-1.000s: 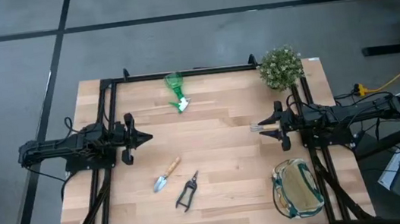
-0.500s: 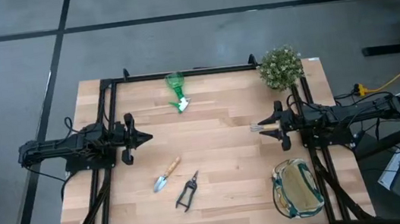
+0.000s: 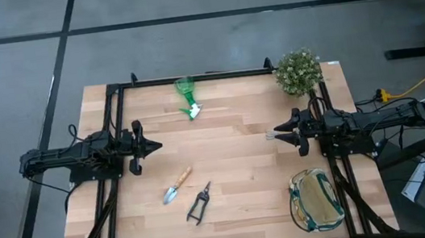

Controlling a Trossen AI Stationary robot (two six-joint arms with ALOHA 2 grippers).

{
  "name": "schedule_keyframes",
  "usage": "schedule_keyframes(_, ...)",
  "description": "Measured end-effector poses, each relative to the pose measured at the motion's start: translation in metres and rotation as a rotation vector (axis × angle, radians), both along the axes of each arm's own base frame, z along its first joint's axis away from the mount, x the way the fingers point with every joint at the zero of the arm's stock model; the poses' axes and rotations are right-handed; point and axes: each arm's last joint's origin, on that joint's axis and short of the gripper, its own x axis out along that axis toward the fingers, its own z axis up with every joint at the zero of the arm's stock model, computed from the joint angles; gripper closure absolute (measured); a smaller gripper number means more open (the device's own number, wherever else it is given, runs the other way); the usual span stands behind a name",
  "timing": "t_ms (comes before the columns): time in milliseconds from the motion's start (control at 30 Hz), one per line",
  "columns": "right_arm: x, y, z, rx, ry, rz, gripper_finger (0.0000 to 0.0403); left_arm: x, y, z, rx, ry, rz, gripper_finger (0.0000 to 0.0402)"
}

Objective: Pick & Place Garden tools in Gardening bag
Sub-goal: Put the hand rake into the gardening bag

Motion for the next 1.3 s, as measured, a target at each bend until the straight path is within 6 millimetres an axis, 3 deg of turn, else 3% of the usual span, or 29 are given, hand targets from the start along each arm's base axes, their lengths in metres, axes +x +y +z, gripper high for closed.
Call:
schedule_keyframes(633,0.019,-0.001,0.035,-0.075,0.176,-0.089,0.0230,0.000,0.000,0.000,0.000,0.000,0.000,0.0390)
schedule_keyframes(967,0.027,0.000,0.059,-0.145,0.554,-0.043,0.0230,0.000,0.000,0.000,0.000,0.000,0.000,0.0389)
schedule_keyframes(1300,0.050,0.001,0.077,-0.071,0.659,-0.083,0.0230,0.000,0.000,0.000,0.000,0.000,0.000,0.0389)
